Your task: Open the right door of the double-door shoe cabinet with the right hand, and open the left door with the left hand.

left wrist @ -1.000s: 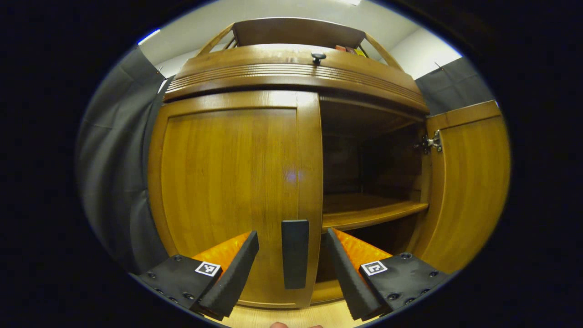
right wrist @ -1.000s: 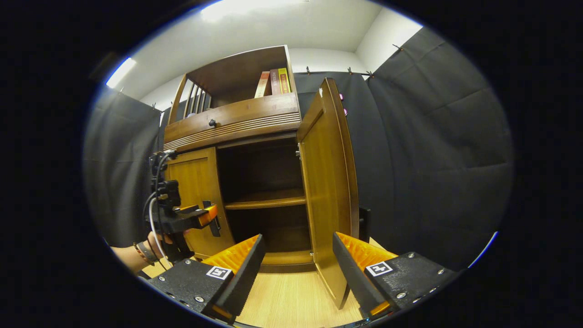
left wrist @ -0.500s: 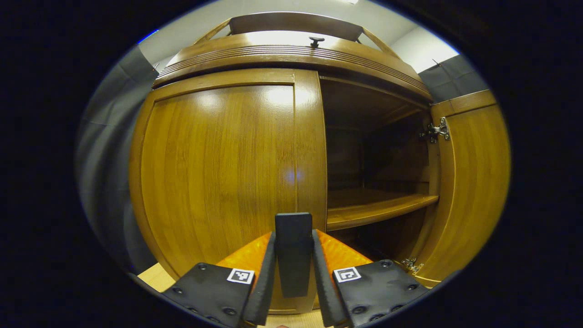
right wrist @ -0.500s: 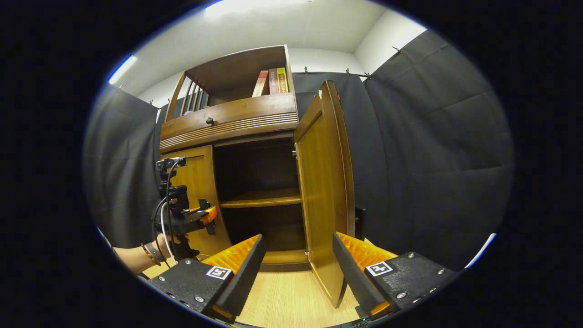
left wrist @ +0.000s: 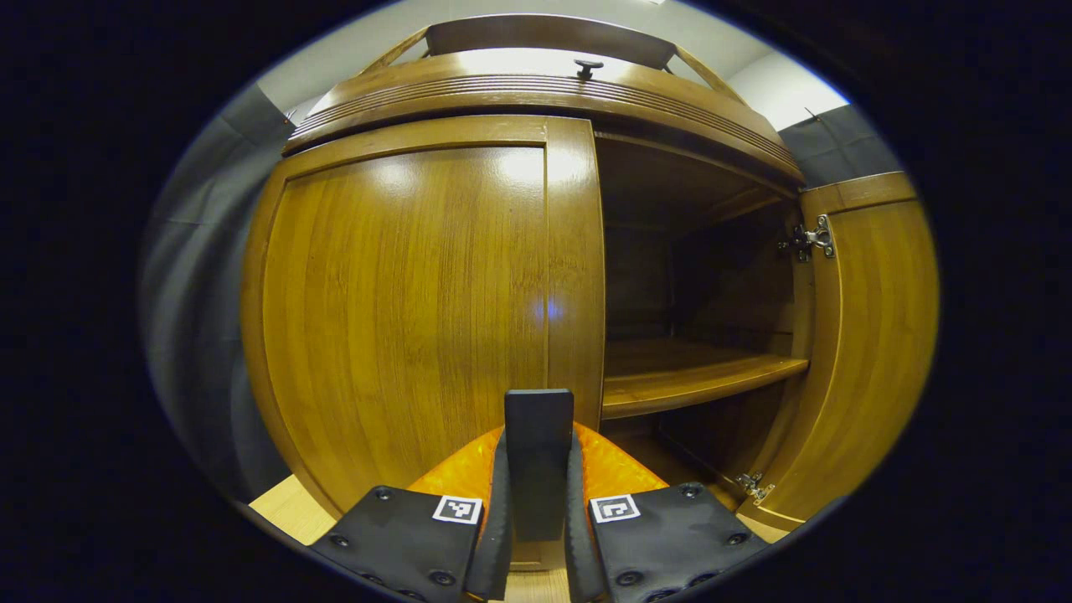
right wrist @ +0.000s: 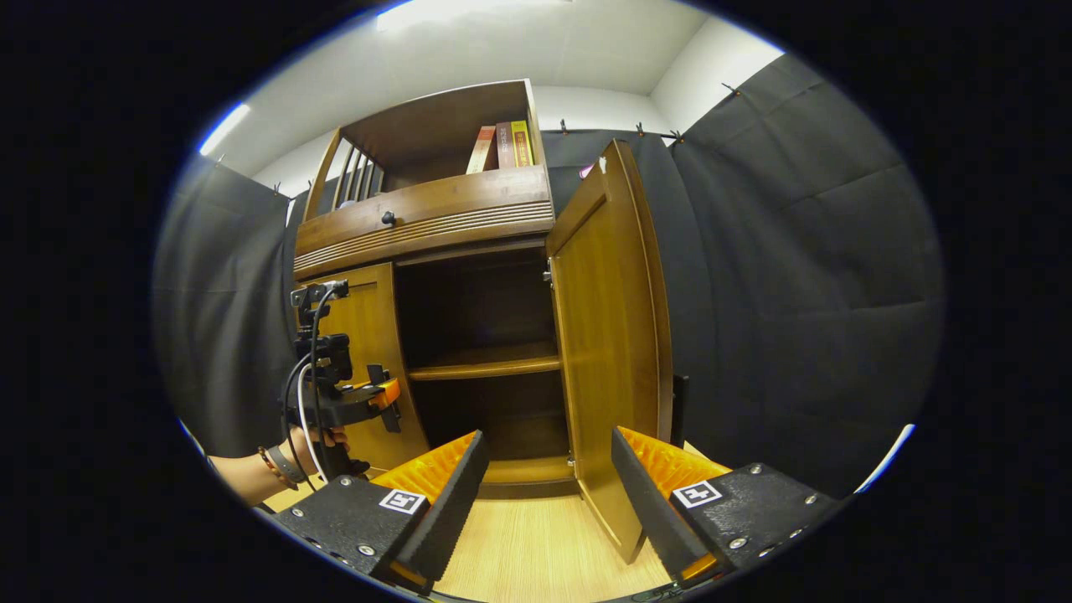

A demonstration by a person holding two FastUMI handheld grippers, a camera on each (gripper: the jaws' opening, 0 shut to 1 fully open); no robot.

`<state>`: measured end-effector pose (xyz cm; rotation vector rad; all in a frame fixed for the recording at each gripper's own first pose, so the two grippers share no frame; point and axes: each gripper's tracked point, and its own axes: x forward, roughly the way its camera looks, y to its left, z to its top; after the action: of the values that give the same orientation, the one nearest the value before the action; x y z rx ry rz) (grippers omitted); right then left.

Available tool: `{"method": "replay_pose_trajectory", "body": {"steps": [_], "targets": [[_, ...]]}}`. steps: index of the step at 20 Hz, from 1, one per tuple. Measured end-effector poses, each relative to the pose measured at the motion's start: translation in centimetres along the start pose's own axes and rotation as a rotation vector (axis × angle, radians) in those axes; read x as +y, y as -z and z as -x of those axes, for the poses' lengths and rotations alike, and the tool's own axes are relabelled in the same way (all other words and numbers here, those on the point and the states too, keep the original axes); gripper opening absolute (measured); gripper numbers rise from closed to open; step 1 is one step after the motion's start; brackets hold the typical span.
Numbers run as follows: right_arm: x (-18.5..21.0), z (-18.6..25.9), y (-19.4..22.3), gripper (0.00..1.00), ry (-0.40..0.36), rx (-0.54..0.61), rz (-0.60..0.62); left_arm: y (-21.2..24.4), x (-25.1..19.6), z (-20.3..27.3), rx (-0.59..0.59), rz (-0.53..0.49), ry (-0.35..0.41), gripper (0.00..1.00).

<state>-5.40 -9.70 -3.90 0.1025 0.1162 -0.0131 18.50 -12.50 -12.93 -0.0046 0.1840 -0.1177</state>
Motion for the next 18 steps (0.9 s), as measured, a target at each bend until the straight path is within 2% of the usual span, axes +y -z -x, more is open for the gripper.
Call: {"method": "replay_pose_trajectory", "body": {"steps": [6, 9, 11, 12, 18], "targets": [[0.3, 0.6, 0.2, 0.92, 0.012, -0.001, 0.026, -0.2, 0.4, 4.7, 0.031, 0.017, 0.046, 0.31], [0.6, 0.5, 0.2, 0.92, 0.009, 0.0, 0.023, -0.4, 1.5, 8.0, 0.037, 0.011, 0.057, 0.33], [1.0, 0.4, 0.2, 0.92, 0.003, 0.002, 0.025, -0.4, 2.3, 10.0, 0.041, 0.011, 0.056, 0.31], [1.1, 0.4, 0.2, 0.92, 0.001, 0.0, 0.028, -0.5, 2.8, 10.8, 0.045, 0.014, 0.055, 0.34], [2.4, -0.1, 0.1, 0.92, -0.021, 0.0, 0.025, -0.7, 6.0, 15.8, 0.047, 0.011, 0.022, 0.32]]}}
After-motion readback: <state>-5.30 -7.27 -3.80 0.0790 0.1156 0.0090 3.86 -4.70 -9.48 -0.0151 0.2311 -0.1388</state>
